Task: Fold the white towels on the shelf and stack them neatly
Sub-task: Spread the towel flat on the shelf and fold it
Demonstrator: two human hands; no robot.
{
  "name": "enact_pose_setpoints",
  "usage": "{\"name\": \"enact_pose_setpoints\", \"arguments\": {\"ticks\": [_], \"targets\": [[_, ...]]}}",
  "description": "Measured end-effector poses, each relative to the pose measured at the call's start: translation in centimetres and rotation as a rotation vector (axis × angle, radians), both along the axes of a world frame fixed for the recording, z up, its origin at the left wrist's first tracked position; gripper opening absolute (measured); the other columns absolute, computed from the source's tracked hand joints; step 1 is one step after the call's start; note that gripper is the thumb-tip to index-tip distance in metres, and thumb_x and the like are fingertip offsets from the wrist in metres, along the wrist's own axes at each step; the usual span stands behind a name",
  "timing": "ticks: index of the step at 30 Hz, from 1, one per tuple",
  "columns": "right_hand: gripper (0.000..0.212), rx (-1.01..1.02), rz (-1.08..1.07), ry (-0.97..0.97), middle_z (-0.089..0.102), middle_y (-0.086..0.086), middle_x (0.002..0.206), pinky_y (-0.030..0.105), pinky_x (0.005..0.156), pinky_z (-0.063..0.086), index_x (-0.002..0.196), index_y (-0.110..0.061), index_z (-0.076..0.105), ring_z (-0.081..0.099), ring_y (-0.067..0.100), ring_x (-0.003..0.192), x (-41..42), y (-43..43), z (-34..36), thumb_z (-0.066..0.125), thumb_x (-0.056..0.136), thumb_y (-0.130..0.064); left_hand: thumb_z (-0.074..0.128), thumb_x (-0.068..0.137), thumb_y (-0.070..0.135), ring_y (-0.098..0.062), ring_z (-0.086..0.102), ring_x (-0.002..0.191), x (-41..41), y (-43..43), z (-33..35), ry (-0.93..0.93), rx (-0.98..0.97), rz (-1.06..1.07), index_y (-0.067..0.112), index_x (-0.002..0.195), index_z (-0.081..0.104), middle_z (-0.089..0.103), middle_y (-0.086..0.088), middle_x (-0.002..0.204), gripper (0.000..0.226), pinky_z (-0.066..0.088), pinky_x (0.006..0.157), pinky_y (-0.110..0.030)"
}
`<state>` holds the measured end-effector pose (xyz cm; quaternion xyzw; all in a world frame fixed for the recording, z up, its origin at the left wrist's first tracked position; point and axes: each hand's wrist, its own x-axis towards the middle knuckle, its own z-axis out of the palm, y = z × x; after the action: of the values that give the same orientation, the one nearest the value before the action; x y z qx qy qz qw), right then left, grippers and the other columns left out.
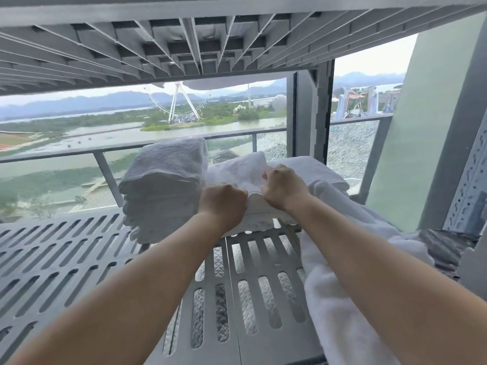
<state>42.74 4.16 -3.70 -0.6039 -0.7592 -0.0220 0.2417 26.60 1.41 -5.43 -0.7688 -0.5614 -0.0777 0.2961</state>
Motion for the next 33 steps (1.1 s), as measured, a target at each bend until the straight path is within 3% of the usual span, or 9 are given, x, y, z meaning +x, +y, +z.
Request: {"name": "enact_pose_setpoints", "arguments": {"ticks": [6,10,12,15,19,22,26,29,33], "targets": [[0.028,0.169,-0.083,-0.053,0.069,0.013,0.111,0.039,0.092,0.051,0.114,-0.012,0.068,0.062,0.032,0.105,3.6,-2.7,0.6,0.057,0.090,-0.022,0.047,0.097,0.037,-0.024,0.064,0.072,3.9,-3.0,-0.7,-0.284,0.067,-0.141,0.020,0.085,0.070,0.063,0.005,0.085,0.031,0.043,0.058,-0.028],[0.048,0.143,-0.249,-0.088,0.060,0.014,0.117,0.042,0.089,0.044,0.126,-0.012,0.057,0.055,0.035,0.111,7.0,-4.5,1.3,0.064,0.085,-0.033,0.045,0.094,0.043,-0.026,0.060,0.068,7.7,-5.1,-2.1,-0.673,-0.271,-0.148,0.013,0.065,0.061,0.063,0.000,0.067,0.045,0.044,0.055,-0.033],[0.048,0.005,-0.342,-0.028,0.057,0.013,0.120,0.043,0.088,0.043,0.126,-0.015,0.053,0.054,0.035,0.114,8.6,-5.3,0.8,0.060,0.086,-0.041,0.044,0.096,0.048,-0.030,0.065,0.076,9.5,-5.7,-2.5,-0.859,-0.517,-0.151,0.007,0.073,0.068,0.070,-0.009,0.075,0.052,0.055,0.069,-0.042],[0.013,-0.062,-0.283,0.083,0.065,0.007,0.112,0.037,0.082,0.047,0.092,-0.031,0.063,0.060,0.030,0.102,10.2,-6.1,-1.1,0.057,0.090,-0.041,0.057,0.093,0.045,-0.030,0.068,0.083,11.1,-6.1,-3.6,-0.911,-0.620,-0.164,0.005,0.088,0.071,0.073,-0.011,0.083,0.043,0.056,0.078,-0.045],[0.030,0.041,-0.256,0.139,0.067,0.010,0.101,0.032,0.070,0.043,0.087,-0.020,0.069,0.063,0.032,0.095,10.6,-6.7,-2.4,0.044,0.097,-0.033,0.067,0.087,0.024,-0.032,0.070,0.087,11.6,-6.3,-5.0,-1.153,-0.610,-0.196,0.011,0.094,0.070,0.074,-0.010,0.088,0.015,0.057,0.079,-0.053],[0.032,0.175,-0.248,0.220,0.058,0.003,0.076,0.032,0.062,0.036,0.068,-0.021,0.054,0.057,0.030,0.077,10.1,-7.2,-1.8,0.049,0.096,-0.035,0.066,0.091,0.023,-0.028,0.066,0.076,11.3,-6.8,-5.2,-1.318,-0.589,-0.198,0.011,0.092,0.069,0.070,-0.006,0.080,0.012,0.058,0.080,-0.055],[0.023,0.428,-0.220,0.384,0.046,-0.002,0.069,0.031,0.062,0.029,0.078,-0.025,0.047,0.042,0.023,0.068,8.2,-8.3,0.0,0.049,0.096,-0.040,0.057,0.100,0.039,-0.024,0.063,0.075,10.4,-8.5,-4.4,-1.555,-0.732,-0.247,0.000,0.100,0.064,0.067,-0.011,0.085,0.039,0.058,0.067,-0.044],[0.024,0.522,-0.199,0.447,0.057,0.000,0.076,0.030,0.063,0.028,0.089,-0.016,0.058,0.046,0.021,0.070,6.3,-9.0,1.2,0.051,0.096,-0.038,0.059,0.100,0.039,-0.016,0.072,0.077,8.4,-10.1,-3.9,-1.633,-0.922,-0.325,0.012,0.107,0.070,0.076,-0.003,0.094,0.030,0.057,0.059,-0.029],[0.034,0.532,-0.164,0.606,0.069,0.005,0.087,0.026,0.065,0.027,0.098,-0.013,0.064,0.054,0.020,0.077,3.0,-10.0,2.4,0.050,0.099,-0.044,0.067,0.097,0.024,-0.021,0.071,0.085,4.4,-12.1,-3.1,-1.747,-0.863,-0.441,0.008,0.117,0.069,0.076,-0.009,0.104,0.026,0.060,0.071,-0.034]]}}
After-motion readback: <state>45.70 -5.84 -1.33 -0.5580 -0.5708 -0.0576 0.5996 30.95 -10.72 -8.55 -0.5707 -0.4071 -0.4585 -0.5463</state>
